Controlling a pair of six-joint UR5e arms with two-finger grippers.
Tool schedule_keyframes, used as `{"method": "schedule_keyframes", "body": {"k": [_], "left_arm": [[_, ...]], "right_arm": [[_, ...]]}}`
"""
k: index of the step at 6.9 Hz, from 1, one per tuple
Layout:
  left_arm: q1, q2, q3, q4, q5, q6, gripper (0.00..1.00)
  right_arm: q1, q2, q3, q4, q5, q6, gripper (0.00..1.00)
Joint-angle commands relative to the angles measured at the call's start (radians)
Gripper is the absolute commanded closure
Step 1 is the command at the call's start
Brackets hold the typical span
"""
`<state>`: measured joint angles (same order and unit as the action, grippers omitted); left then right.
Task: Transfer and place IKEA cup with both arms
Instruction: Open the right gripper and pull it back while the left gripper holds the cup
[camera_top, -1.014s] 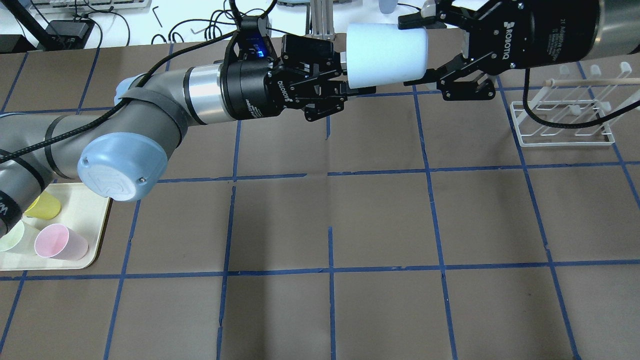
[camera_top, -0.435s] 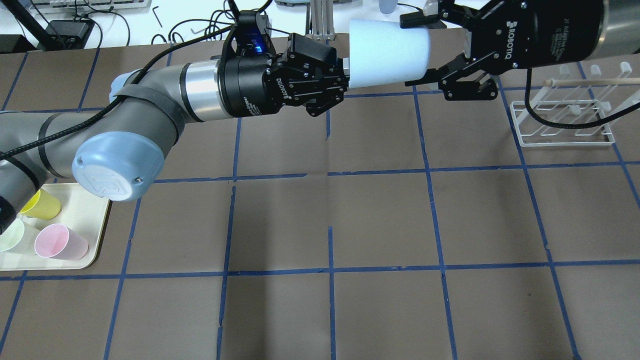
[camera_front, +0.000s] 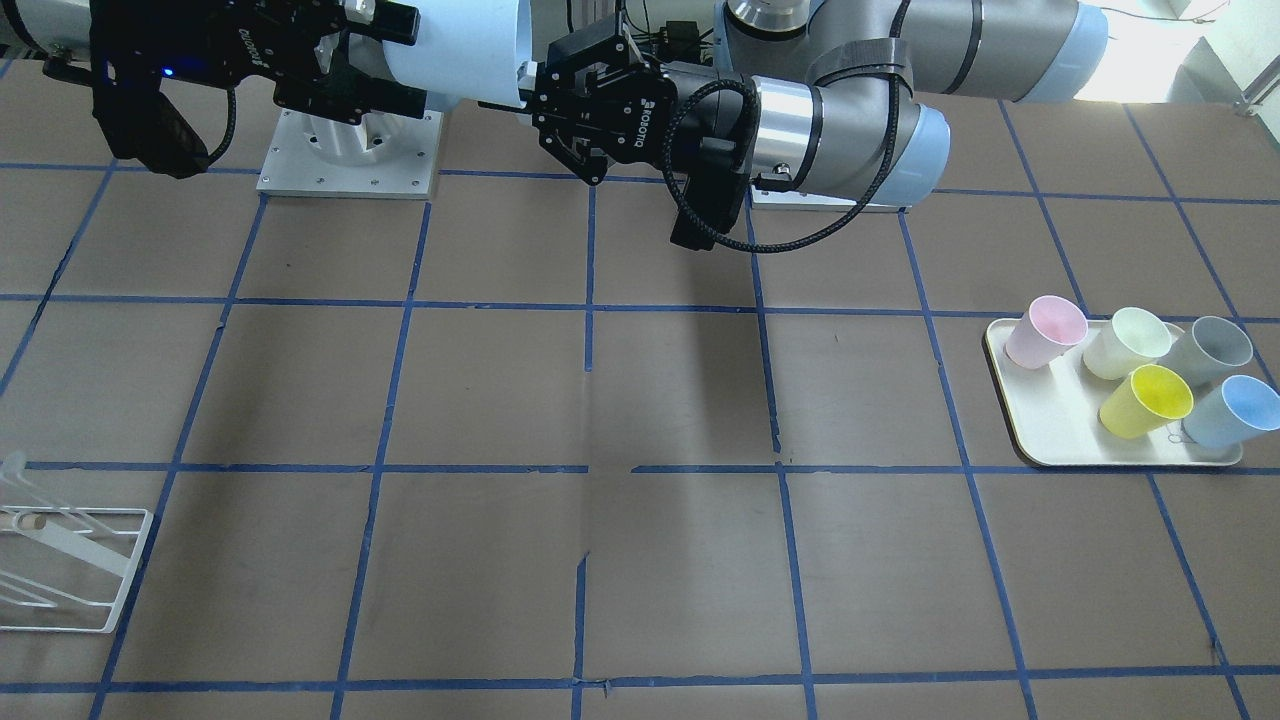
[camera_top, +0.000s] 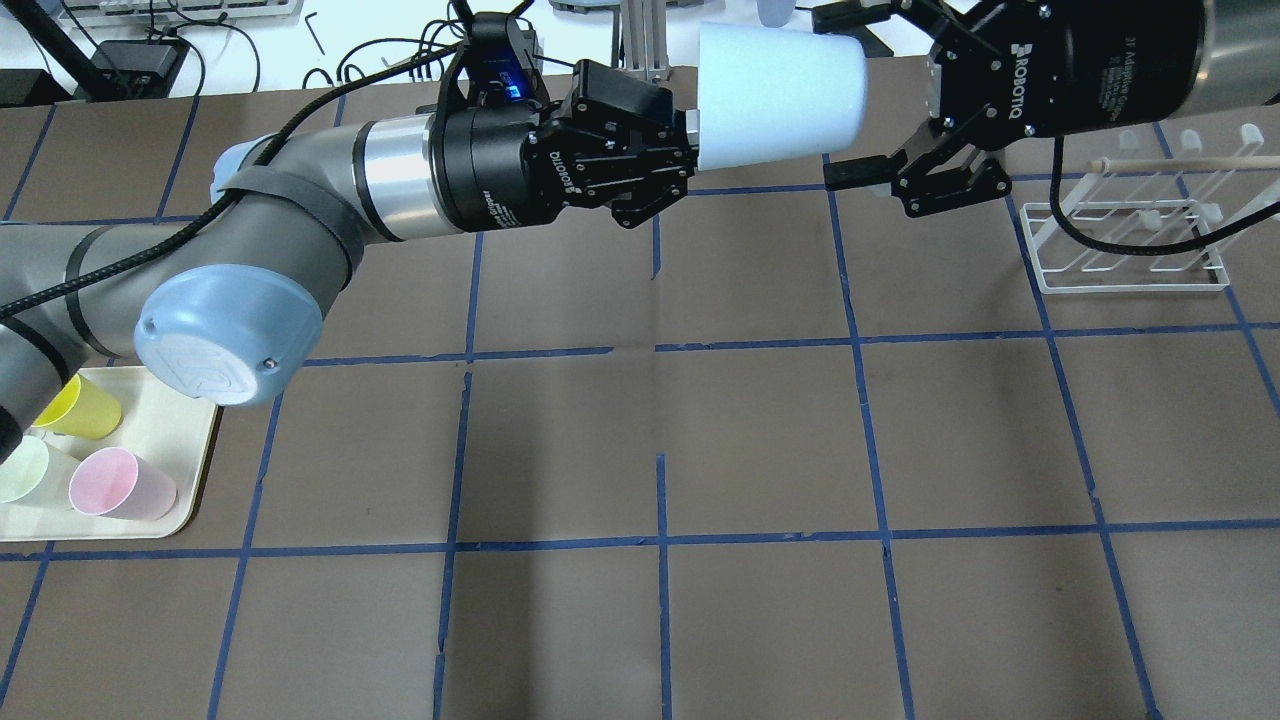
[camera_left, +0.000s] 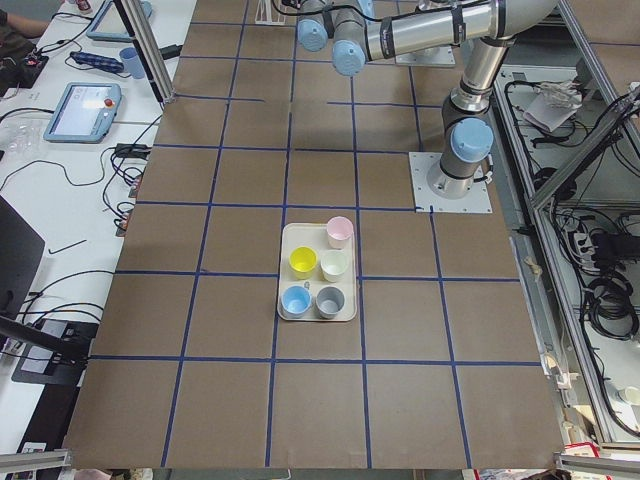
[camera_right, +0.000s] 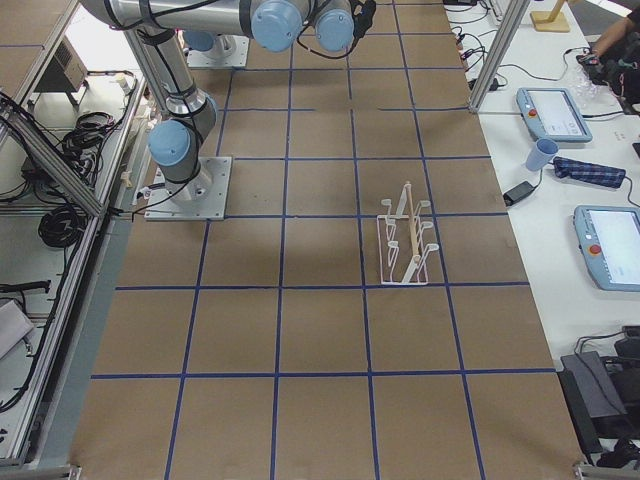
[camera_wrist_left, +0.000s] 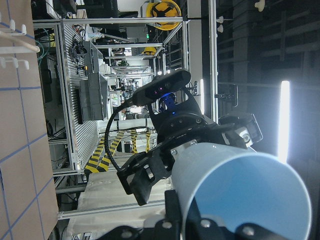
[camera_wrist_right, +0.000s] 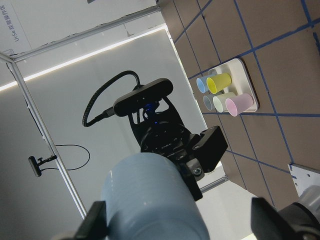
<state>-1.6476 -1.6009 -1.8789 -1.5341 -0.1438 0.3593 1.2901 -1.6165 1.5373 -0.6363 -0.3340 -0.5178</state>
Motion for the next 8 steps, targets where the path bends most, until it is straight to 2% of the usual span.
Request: {"method": "schedule_keyframes", "body": {"k": [1,2,3,4,5,6,7,8], "left_arm": [[0.0,0.013,0.001,0.0,0.007,0.003,1.0],[0.008,0.021,-0.002,-0.001,0.025,0.001,1.0],[0.014,0.028,-0.003,-0.003,0.099,0.0,1.0],[0.017,0.035,-0.006,-0.003,0.114,0.0,1.0],[0.034,0.041,-0.005,-0.003,0.191,-0.002,1.0],[0.084,0.051,-0.003,-0.003,0.325,-0.008,1.0],[0.115,0.067,-0.003,0.0,0.465,-0.008,1.0],[0.168,0.079,0.001,0.0,0.654,-0.008,1.0]], "right_arm": [[-0.005,0.007,-0.017,-0.006,0.001,0.013,0.0],[-0.021,0.016,-0.049,-0.014,-0.002,0.06,0.0],[-0.047,0.05,-0.089,-0.034,-0.049,0.064,0.0],[-0.058,0.084,-0.129,-0.09,-0.154,0.082,0.0],[-0.058,0.086,-0.14,-0.155,-0.236,0.116,0.0],[-0.058,0.083,-0.14,-0.252,-0.379,0.174,0.0],[-0.055,0.079,-0.135,-0.39,-0.575,0.287,0.0],[-0.051,0.078,-0.134,-0.432,-0.653,0.348,0.0]]}}
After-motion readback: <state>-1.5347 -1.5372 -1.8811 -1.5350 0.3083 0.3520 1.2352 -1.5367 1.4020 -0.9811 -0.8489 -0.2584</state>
